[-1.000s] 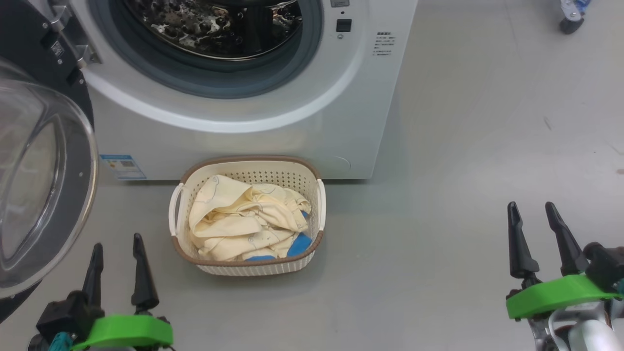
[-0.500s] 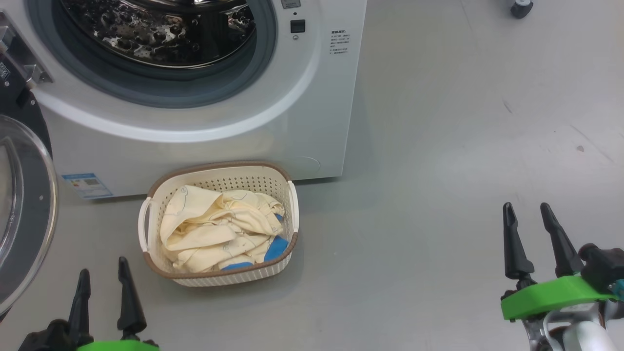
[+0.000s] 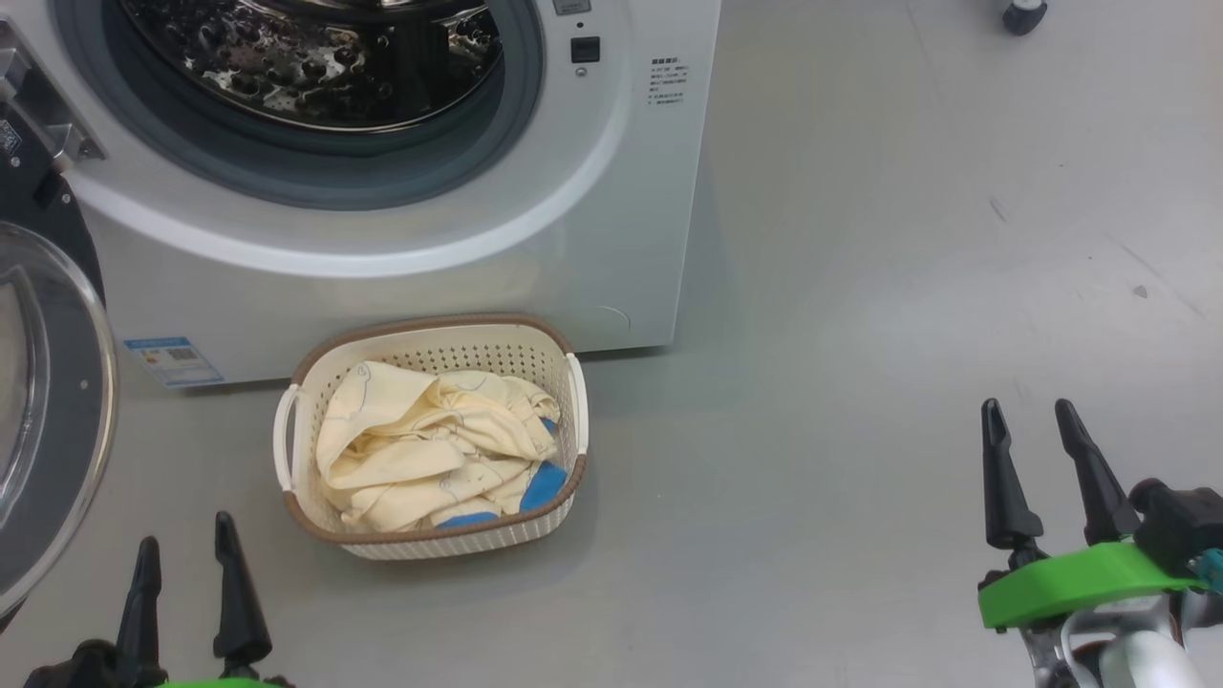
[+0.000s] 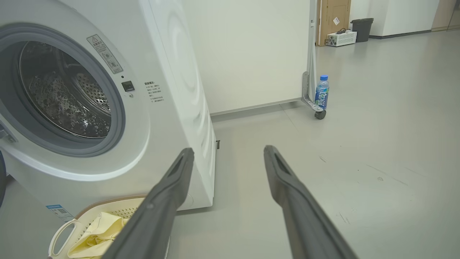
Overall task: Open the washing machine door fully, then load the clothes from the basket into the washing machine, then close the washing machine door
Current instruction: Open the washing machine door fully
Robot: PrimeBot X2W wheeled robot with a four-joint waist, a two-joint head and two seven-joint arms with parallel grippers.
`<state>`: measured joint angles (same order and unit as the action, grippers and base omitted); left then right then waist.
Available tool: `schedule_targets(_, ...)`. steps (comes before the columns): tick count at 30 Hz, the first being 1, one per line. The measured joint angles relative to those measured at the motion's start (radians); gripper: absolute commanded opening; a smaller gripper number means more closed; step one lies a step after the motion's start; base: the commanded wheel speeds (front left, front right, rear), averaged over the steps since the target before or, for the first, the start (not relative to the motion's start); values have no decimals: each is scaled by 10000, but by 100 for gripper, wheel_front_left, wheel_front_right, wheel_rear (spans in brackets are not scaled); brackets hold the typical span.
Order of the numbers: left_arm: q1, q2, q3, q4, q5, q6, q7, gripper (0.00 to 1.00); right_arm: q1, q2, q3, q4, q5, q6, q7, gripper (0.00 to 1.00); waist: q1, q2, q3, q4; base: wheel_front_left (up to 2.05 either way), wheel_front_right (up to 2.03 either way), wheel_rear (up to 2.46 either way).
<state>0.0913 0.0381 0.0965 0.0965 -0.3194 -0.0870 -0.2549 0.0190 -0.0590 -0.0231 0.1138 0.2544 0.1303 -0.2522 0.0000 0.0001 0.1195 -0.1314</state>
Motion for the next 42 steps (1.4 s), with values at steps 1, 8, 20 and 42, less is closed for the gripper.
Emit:
schedule_targets(1, 0, 0, 13, -2, 0, -4, 0, 100, 1, 6, -6, 0, 0, 0, 0, 100, 0, 0, -10, 16, 0, 0, 0)
schedule_targets(8, 15, 0, 19, -4, 29, -19, 0, 100, 40, 38, -25, 0, -6, 0, 0, 100, 0, 0, -122, 180, 0, 0, 0)
schedule_targets(20, 194, 2, -31, -105, 29, -94, 0, 100, 154, 42, -17, 0, -6, 0, 0, 100, 0, 0, -79, 393, 0, 0, 0)
schedule_targets(42, 193, 2, -10, 35, 130, -186, 0, 100, 151, 40, 4, 0, -6, 0, 0, 100, 0, 0, -18, 398, 0, 0, 0)
